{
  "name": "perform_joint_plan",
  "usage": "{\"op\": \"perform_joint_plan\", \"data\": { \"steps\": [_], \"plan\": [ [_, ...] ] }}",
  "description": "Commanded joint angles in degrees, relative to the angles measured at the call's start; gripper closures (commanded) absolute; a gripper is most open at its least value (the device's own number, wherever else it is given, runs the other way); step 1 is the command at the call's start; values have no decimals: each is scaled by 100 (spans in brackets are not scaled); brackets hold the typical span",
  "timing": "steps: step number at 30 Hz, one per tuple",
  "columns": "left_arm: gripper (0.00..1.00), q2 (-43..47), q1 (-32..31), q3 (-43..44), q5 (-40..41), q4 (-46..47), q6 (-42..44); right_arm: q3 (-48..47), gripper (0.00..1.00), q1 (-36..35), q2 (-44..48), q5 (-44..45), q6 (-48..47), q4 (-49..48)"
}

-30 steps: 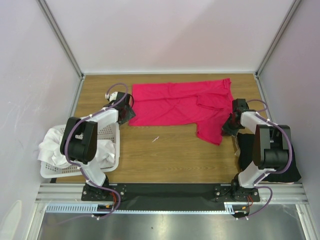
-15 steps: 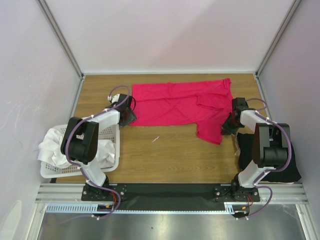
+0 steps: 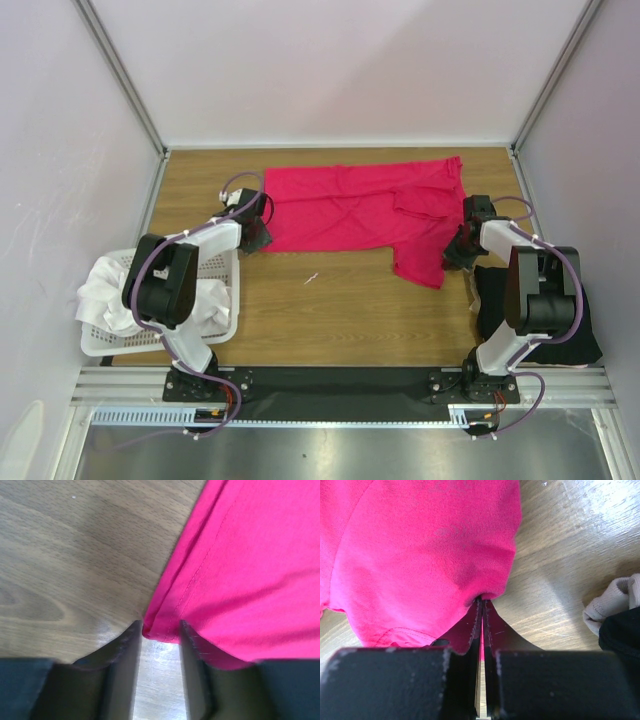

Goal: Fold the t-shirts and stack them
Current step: Fold the tshirt

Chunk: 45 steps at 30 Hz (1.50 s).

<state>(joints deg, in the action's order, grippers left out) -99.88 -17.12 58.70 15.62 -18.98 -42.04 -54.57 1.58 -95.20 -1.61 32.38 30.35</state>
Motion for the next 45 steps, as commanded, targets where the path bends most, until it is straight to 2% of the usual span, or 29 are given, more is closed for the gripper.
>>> {"op": "perform_joint_plan", "data": {
  "steps": [1, 3, 4, 5, 7, 15, 24, 33, 45],
  "plan": [
    [61, 12, -45, 19, -94, 0, 117, -63, 100, -18, 36, 292, -39, 173],
    [71, -6, -45, 45, -111, 17, 152, -72, 100, -18, 71, 249, -39, 164],
    [84, 3, -45, 71, -103, 17, 152, -89, 100, -18, 89, 240, -39, 164],
    [90, 12, -45, 89, -94, 9, 161, -89, 100, -18, 133, 214, -48, 156],
    [100, 38, -45, 142, -33, -35, 170, -124, 100, -27, 220, 57, -65, 95],
    [100, 170, -45, 520, 249, -167, 337, -721, 100, -18, 599, -112, -74, 103],
    [100, -41, -37, 1108, 582, -229, 355, -1530, 100, 26, 485, -50, -4, 59],
    [100, -479, 113, 1767, 846, -255, 135, -2346, 100, 289, -16, -68, 67, -152],
    [100, -1183, 236, 2426, 978, -404, -305, -3806, 100, 465, -1316, -507, -100, -170]
  ]
}}
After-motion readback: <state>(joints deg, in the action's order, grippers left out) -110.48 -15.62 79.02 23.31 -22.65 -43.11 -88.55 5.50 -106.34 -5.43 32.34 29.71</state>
